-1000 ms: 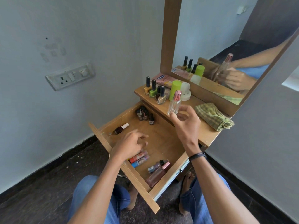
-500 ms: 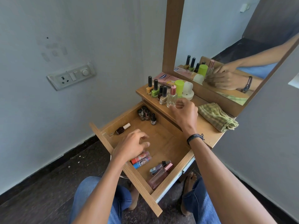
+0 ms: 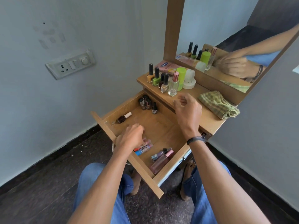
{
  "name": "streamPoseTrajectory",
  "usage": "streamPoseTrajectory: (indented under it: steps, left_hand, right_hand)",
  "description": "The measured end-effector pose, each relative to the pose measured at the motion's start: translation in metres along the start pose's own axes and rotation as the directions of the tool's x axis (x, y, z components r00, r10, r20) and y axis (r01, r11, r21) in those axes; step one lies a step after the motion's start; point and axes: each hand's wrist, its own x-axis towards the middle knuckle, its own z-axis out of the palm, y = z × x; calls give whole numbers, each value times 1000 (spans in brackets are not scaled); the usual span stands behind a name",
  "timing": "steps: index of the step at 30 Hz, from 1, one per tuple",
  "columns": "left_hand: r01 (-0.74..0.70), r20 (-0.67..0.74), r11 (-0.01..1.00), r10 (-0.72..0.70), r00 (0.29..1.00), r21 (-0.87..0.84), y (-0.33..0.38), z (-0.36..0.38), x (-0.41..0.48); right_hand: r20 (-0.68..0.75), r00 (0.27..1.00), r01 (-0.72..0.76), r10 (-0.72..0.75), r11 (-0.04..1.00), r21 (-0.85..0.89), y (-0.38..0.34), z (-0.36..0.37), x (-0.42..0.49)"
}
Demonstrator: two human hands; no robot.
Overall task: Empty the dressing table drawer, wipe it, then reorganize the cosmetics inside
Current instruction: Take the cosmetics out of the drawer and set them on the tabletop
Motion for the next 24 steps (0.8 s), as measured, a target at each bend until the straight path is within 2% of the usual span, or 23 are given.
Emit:
streamPoseTrajectory:
  steps: [2, 4, 5, 7, 8, 10, 12, 16, 20, 24]
  left_hand:
    - [14, 15, 1000, -14, 1000, 3, 0, 1, 0]
    - [30, 34, 1000, -30, 999, 8, -1, 2, 0]
    - [33, 43, 999, -33, 999, 5, -2, 2, 0]
    - [23, 60, 999, -22, 998, -27, -3, 3, 1]
    - [19, 75, 999, -16, 997, -43, -3, 2, 1]
    - [13, 108, 998, -7, 994, -58, -3, 2, 1]
    - [-6, 131, 999, 12, 991, -47, -2, 2, 1]
    - [-55, 173, 998, 49, 984, 27, -2, 4, 2]
    - [-95, 212, 992, 76, 974, 81, -1, 5, 2]
    - [-75, 216, 994, 58, 975, 73, 2, 5, 1]
  right_hand:
    - [105, 986, 131, -131, 991, 10, 6, -4, -25]
    - [354, 921, 172, -162, 985, 4, 11, -9, -43]
    - [512, 849, 163, -130, 986, -20, 13, -10, -48]
    - [779, 626, 212, -26, 967, -138, 16, -12, -51]
    - [851, 525, 272, 19, 944, -189, 17, -12, -51]
    - [911, 407, 343, 67, 913, -220, 19, -11, -54]
    - [925, 374, 374, 64, 903, -213, 20, -10, -57]
    - [936, 353, 369, 3, 919, -142, 20, -15, -56]
    - [961, 278, 402, -11, 909, -106, 17, -20, -58]
    - [972, 231, 451, -39, 889, -72, 12, -20, -61]
